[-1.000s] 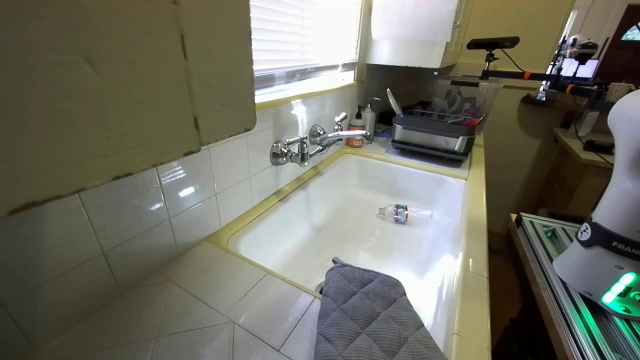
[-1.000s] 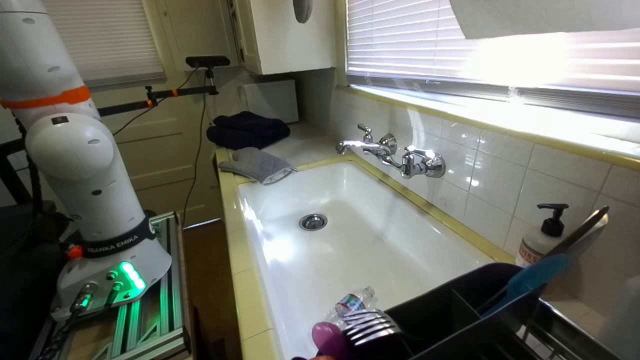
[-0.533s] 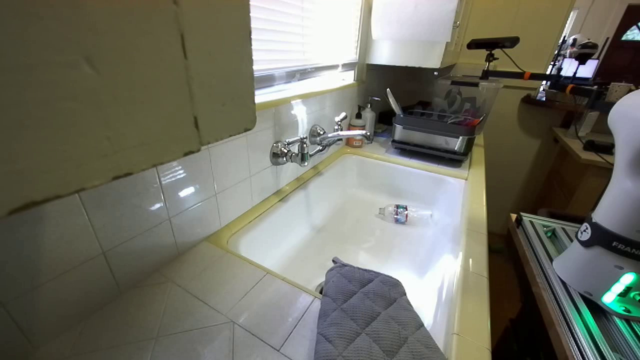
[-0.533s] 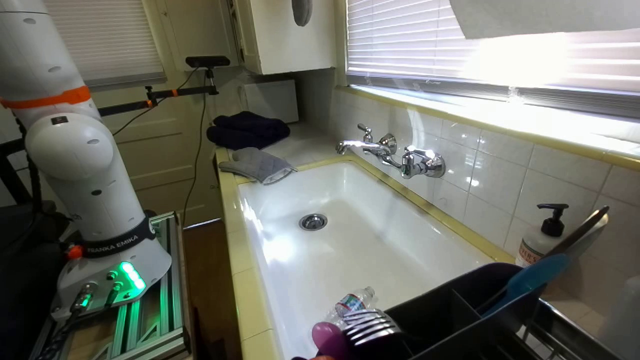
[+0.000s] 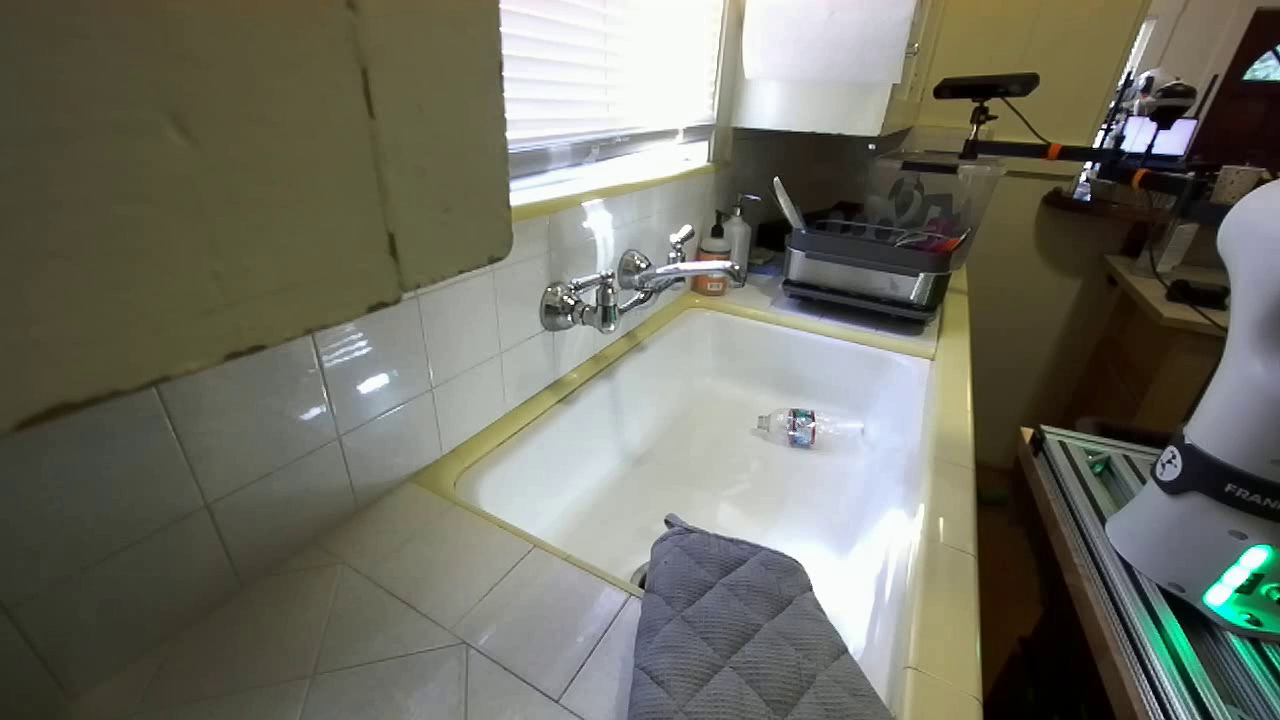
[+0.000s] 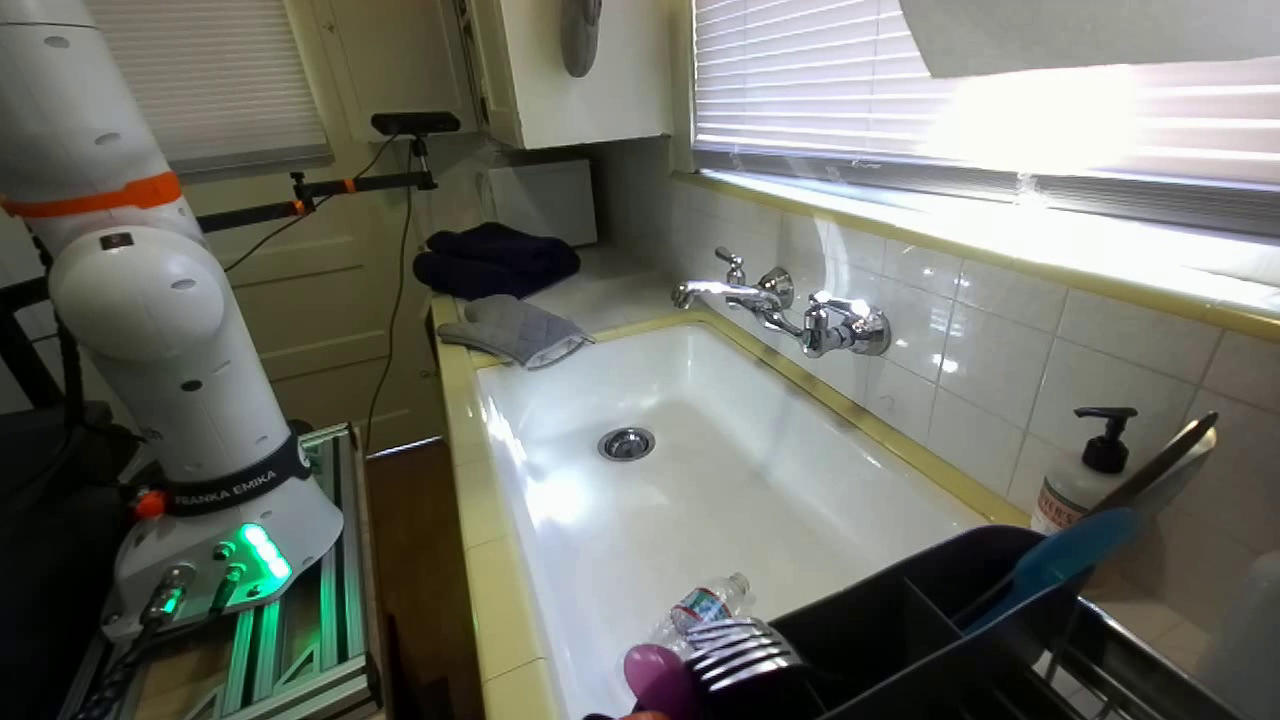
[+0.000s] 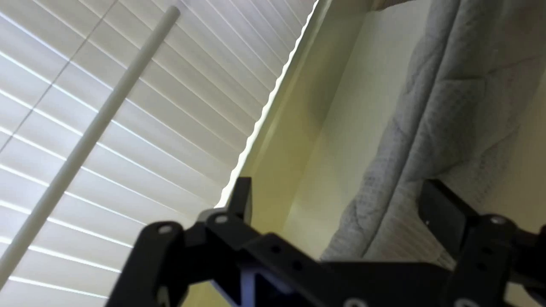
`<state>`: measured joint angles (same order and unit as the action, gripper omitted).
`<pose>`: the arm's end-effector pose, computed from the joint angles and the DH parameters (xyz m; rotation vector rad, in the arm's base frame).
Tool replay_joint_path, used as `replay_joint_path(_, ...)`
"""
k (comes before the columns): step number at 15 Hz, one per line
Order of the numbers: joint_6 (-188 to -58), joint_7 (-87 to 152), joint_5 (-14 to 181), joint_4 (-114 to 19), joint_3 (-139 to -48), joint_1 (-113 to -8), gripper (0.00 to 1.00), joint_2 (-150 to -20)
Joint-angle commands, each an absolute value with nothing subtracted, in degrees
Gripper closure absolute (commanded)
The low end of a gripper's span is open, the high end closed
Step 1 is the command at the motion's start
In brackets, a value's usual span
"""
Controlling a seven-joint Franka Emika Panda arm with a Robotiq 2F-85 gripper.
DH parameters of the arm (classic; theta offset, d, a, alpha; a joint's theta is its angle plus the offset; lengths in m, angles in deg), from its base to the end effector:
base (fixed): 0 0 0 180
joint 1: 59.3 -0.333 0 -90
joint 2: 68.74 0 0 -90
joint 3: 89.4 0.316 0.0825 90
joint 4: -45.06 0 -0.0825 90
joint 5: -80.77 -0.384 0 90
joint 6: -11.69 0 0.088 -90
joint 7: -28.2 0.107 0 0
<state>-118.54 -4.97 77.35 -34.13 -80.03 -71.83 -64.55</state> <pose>0.5051 0.2109 0.8440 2.4403 1.2584 1.4348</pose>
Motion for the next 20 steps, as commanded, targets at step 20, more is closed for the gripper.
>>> replay_joint_path(20, -111.81, 6.35, 73.02, -67.44, -83.08, -70.41, 0.0, -50.87)
